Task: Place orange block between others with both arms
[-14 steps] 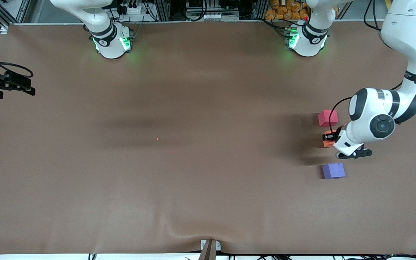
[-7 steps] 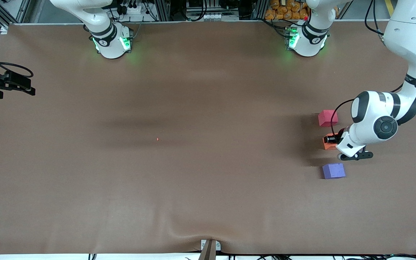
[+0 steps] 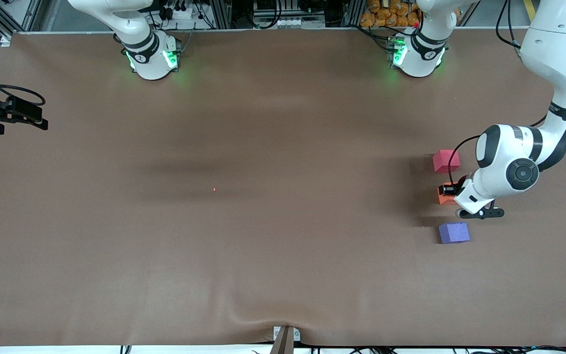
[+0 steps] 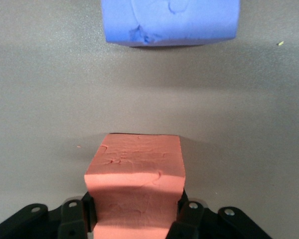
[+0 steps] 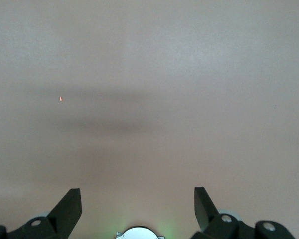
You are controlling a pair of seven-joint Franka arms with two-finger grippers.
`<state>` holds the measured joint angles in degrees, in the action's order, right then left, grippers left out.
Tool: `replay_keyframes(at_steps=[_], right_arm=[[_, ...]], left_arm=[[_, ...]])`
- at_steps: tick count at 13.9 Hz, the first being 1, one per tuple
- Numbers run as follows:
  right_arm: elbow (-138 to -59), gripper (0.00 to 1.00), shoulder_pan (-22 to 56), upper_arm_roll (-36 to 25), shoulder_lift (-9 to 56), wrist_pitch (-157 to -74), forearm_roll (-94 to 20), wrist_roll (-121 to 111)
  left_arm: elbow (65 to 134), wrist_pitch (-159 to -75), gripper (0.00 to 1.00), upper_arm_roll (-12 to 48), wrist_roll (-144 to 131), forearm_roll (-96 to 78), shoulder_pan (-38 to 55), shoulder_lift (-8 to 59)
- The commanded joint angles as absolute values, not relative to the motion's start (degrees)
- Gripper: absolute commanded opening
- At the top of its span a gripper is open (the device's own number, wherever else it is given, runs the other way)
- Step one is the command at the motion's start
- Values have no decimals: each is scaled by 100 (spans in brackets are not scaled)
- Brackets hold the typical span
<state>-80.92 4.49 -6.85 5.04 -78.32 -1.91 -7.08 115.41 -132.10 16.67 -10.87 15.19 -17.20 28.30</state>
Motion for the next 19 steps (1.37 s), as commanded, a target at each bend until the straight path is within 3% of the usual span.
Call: replay_keyframes(at_steps=[1, 2, 3, 7, 10, 17, 19], right_arm=[[-8077, 100, 404, -624, 457, -7805, -88, -738], [-8077, 100, 404, -633, 448, -7805, -79, -738], [-8077, 100, 404, -624, 457, -7805, -88, -738], [-8077, 100, 413, -624, 448, -7805, -88, -738], [-8086, 100, 413, -624, 448, -7805, -97, -738], [-8077, 100, 404, -624, 457, -7805, -105, -738], [-8077, 100, 396, -633, 448, -7796, -79, -738]], left_arm=[[11373, -13307, 45, 1696, -1028, 1600, -1714, 3041], [11303, -13307, 87, 1696, -1028, 1591, -1705, 3093], [11268, -13307, 100, 1696, -1037, 1582, -1705, 3094], [11119, -13254, 100, 1845, -1151, 1573, -1696, 2997], [10821, -12580, 100, 2126, -1248, 1363, -1705, 2481], [8230, -9540, 100, 2496, -1046, 1257, -1740, 1873], [8042, -9212, 100, 2514, -959, 1231, -1775, 1462]])
